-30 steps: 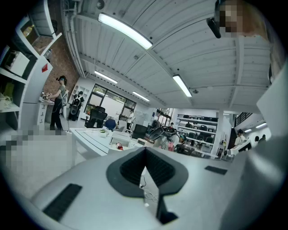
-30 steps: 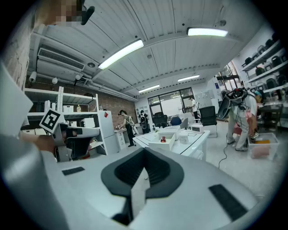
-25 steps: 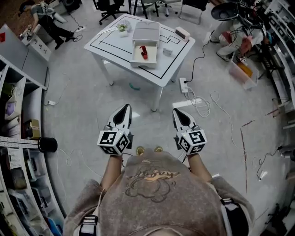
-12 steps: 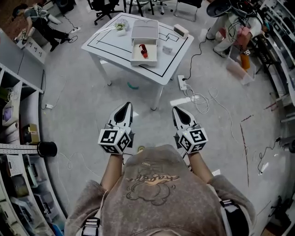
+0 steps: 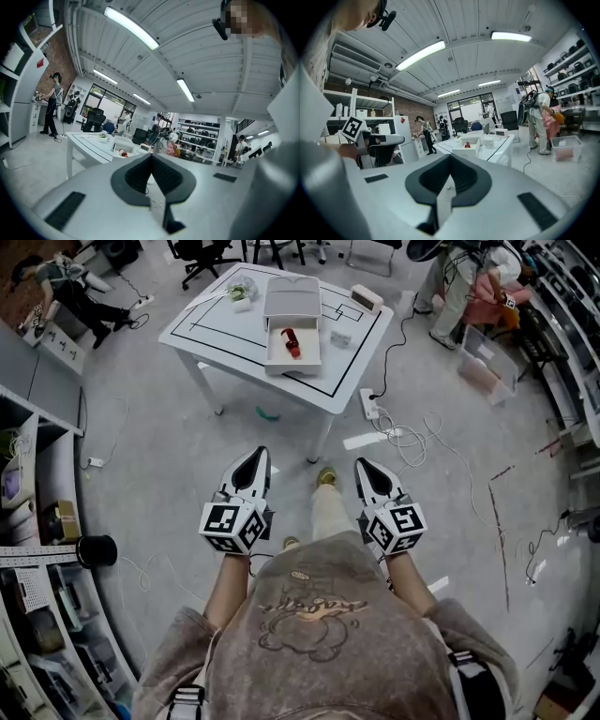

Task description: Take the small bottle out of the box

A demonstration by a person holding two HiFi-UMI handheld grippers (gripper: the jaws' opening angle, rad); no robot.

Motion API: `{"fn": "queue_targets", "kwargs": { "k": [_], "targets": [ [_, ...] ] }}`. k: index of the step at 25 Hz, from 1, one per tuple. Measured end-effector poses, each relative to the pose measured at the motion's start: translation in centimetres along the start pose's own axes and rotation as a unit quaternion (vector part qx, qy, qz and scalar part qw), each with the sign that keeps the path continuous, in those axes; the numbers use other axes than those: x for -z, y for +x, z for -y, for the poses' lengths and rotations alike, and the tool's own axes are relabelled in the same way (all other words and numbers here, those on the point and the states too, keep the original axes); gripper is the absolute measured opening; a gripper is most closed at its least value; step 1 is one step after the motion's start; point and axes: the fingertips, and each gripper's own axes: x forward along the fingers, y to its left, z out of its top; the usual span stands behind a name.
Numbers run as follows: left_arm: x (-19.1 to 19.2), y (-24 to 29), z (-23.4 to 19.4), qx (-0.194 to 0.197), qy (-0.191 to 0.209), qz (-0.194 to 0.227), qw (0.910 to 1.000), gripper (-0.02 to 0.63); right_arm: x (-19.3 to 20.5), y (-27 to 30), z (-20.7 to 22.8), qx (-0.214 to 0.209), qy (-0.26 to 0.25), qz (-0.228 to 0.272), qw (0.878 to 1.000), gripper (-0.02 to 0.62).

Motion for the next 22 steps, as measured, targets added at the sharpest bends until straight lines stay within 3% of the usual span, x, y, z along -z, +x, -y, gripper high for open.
{"fn": "queue_targets", "kwargs": {
  "k": [10,22],
  "targets": [
    [-0.9,4.4,-3.0,-0.010,0.001,0.004,0.9999,0.006,-1.2,5.7,2.0,-0.011,0.000,0.006,1.000,-0.005],
    [-3.1,13.0,-6.2,-0.025,-0.004,0.002,0.9997,0.006,-5.0,13.6,7.9,-0.021,-0.001,0.007,1.000,-0.005]
  ]
}}
